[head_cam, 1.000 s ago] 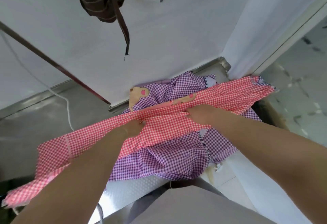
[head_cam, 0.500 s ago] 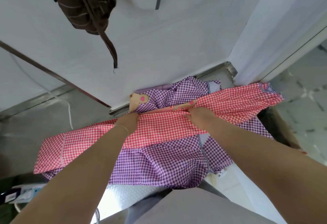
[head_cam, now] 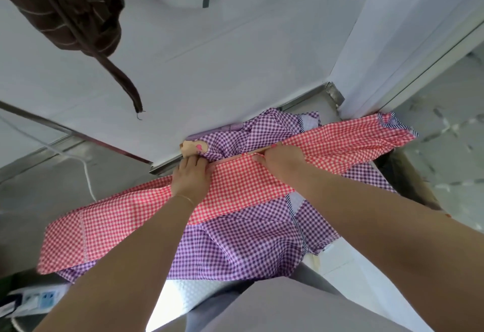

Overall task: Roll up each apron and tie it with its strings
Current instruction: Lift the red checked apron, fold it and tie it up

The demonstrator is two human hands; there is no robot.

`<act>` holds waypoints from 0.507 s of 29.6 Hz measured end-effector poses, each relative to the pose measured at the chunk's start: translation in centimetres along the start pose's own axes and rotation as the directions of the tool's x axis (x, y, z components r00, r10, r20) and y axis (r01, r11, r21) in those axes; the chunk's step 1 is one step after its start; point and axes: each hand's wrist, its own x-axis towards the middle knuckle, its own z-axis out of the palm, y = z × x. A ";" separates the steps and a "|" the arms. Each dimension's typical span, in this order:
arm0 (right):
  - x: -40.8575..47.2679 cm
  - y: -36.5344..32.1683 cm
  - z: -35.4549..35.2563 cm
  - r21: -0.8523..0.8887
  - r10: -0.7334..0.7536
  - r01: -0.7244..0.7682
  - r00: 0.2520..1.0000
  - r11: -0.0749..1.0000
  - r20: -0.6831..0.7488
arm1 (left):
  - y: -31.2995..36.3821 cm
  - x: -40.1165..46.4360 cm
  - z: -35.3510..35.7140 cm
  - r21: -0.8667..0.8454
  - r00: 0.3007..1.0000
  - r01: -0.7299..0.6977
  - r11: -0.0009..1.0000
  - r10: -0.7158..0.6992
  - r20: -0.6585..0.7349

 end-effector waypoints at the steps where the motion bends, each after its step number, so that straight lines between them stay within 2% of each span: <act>1: -0.1 0.1 0.0 0.019 -0.012 0.013 0.998 1.000 -0.054 | 0.4 0.4 -0.2 -0.010 0.999 -0.033 0.999 0.034 0.020; 4: 0.0 0.8 0.8 -0.002 -0.091 0.094 0.958 0.996 -0.272 | 1.2 1.2 -0.4 -0.074 0.988 -0.136 0.988 0.141 0.062; 6: 0.2 1.2 1.5 -0.011 -0.119 0.122 0.934 0.992 -0.337 | 1.6 1.3 -0.4 -0.094 0.981 -0.167 0.981 0.175 0.080; 10: 0.2 1.4 2.3 0.011 -0.121 0.133 0.924 0.991 -0.362 | 1.8 1.5 -0.7 -0.090 0.974 -0.164 0.982 0.176 0.140; 15: -0.8 1.7 1.2 0.046 -0.120 0.137 0.957 0.989 -0.265 | 1.8 1.2 -0.9 -0.068 0.954 -0.179 0.981 0.190 0.232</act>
